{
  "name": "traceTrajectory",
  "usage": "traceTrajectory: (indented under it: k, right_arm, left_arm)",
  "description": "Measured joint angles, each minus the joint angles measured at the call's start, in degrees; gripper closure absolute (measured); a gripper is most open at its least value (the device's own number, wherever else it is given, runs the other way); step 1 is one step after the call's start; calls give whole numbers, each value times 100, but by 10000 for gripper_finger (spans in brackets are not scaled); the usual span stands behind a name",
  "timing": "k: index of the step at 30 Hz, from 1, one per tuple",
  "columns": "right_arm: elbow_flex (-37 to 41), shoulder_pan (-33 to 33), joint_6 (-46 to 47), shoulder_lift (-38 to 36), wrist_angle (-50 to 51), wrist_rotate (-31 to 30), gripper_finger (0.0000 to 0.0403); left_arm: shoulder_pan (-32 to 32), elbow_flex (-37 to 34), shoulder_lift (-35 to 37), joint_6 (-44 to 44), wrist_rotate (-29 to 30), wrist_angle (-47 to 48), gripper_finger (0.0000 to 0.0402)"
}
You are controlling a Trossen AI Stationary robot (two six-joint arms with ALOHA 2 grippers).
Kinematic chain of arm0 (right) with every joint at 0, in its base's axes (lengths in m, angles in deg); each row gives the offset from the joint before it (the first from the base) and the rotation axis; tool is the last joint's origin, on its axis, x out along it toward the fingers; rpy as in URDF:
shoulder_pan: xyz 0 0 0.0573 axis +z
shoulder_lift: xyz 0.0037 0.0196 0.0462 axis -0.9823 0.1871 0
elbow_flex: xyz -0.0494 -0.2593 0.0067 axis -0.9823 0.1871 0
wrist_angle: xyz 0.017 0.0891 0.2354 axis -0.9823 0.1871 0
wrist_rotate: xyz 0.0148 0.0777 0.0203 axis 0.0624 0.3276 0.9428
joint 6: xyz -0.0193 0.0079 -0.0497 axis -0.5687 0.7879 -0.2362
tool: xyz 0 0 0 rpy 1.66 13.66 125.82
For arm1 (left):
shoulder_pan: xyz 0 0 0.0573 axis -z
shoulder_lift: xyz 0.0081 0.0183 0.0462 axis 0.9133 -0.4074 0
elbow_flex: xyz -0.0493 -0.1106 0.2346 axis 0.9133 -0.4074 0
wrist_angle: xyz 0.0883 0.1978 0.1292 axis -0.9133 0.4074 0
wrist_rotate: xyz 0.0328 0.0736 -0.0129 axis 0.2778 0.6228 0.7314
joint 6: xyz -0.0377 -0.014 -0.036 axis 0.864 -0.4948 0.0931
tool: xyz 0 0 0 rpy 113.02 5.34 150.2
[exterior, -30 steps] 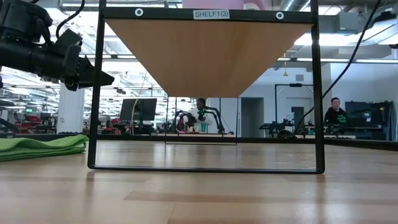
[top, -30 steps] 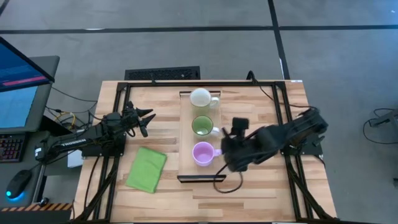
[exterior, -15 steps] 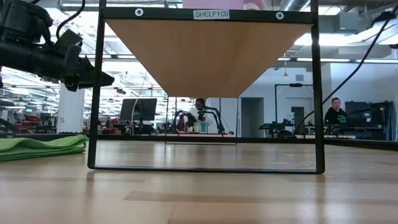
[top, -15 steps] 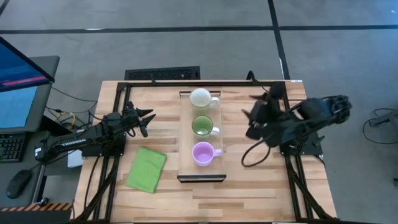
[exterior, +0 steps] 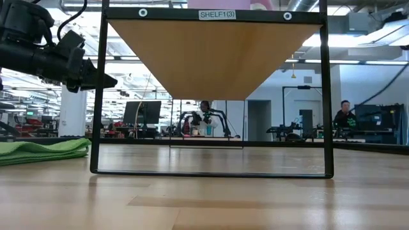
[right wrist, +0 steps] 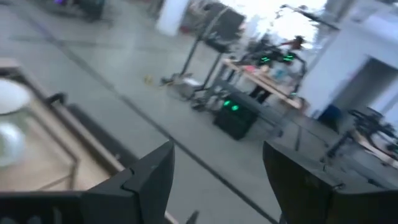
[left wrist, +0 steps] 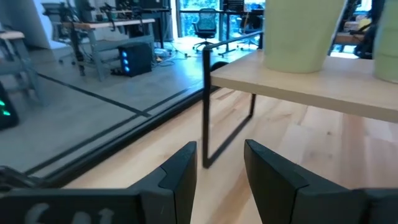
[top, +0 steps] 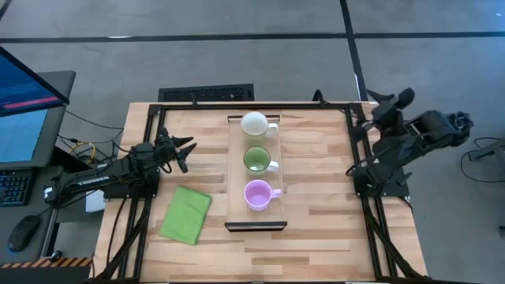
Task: Stack small to large cups/mugs on shelf
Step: Return to Home Position
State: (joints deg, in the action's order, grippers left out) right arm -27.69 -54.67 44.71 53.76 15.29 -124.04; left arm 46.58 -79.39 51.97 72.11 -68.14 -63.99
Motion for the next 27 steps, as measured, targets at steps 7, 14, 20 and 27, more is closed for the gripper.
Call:
traceTrajectory:
  k: [7, 14, 20, 27]
  right_arm:
    - [2073, -52, 356, -1329, -988, -842, 135]
    - [2892, -19, 334, -1542, -1567, -791, 135]
    - [2895, -21, 327, -1509, -1827, -759, 135]
    - [2911, -73, 275, -1266, -2253, -929, 135]
  left_arm:
    - [2, 2, 0, -329, 285, -158, 276]
    - [0, 0, 0, -460, 289, -291, 276]
    - [0, 2, 0, -436, 289, -309, 276]
    - [0, 1, 0, -496, 289, -328, 276]
